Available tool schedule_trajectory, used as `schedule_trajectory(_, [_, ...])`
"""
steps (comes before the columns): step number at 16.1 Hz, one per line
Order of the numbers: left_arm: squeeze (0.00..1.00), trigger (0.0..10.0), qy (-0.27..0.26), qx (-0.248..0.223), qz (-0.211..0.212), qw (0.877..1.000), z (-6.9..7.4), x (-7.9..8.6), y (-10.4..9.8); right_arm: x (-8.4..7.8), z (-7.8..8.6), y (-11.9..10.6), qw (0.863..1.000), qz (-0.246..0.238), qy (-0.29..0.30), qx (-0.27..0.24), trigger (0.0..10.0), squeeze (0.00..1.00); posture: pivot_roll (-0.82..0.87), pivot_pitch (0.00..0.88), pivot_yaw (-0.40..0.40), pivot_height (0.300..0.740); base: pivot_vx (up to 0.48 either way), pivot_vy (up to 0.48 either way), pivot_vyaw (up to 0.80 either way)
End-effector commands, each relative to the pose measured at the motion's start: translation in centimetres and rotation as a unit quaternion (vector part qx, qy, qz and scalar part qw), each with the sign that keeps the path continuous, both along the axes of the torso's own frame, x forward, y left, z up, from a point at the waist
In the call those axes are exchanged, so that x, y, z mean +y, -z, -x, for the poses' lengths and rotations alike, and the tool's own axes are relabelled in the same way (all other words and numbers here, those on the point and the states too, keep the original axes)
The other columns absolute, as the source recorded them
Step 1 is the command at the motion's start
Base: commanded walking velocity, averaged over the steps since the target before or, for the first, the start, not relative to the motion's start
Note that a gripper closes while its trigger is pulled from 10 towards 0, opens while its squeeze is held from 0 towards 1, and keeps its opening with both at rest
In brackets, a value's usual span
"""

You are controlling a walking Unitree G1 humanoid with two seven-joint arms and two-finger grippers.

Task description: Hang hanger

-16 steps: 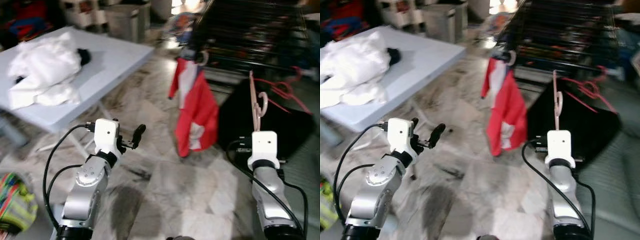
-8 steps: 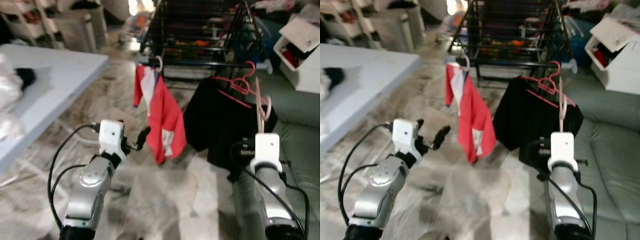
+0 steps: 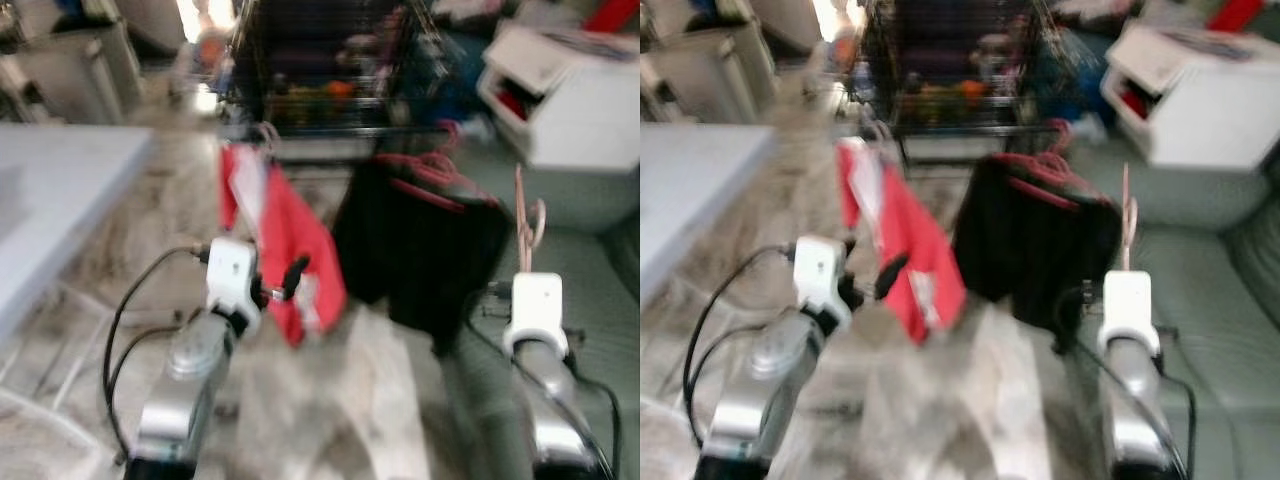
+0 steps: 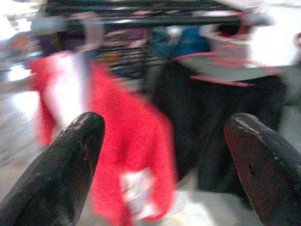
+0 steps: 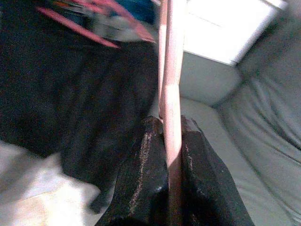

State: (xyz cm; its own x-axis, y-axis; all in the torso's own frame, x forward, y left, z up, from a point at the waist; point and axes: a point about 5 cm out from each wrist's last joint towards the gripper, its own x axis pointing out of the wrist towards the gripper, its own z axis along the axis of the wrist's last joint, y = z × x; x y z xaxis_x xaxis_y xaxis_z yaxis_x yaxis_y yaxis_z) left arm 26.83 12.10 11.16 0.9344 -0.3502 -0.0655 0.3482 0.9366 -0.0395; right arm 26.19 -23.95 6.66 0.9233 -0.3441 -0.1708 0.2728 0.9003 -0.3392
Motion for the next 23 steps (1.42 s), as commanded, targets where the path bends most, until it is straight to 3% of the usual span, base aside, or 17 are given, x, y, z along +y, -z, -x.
schedule_trajectory(1, [0.00,10.0,-0.041,-0.006,-0.024,0.999,0.0,0.8,-0.2,0.5,-0.1,-0.8,1.000,0.007,-0.014,-0.020,10.0,0.00,-0.01,0.000,0.001,0.740,0.000,0.000,0.00])
schedule_trajectory(10, [0.00,10.0,-0.127,-0.014,-0.087,0.988,-0.1,2.4,-0.6,1.8,-1.0,-2.6,0.995,0.034,-0.066,-0.061,10.0,0.00,0.00,0.001,-0.003,0.740,0.000,0.000,0.00])
schedule_trajectory(14, [0.00,10.0,-0.107,-0.019,-0.083,0.991,-0.1,2.2,-0.8,2.7,-1.2,-3.1,0.991,0.033,-0.099,-0.078,10.0,0.00,0.01,0.000,-0.003,0.740,0.000,0.000,0.00])
schedule_trajectory(20, [0.00,10.0,-0.136,-0.028,-0.102,0.985,0.0,2.5,-0.8,3.8,-1.4,-3.4,0.987,0.009,-0.133,-0.093,10.0,0.00,0.01,0.000,-0.001,0.740,0.000,0.000,0.79])
schedule_trajectory(23, [0.00,10.0,-0.127,-0.019,-0.091,0.987,0.4,2.0,-0.6,4.2,-1.3,-3.5,0.985,-0.003,-0.146,-0.096,10.0,0.00,0.01,0.000,-0.001,0.740,0.000,0.000,0.79])
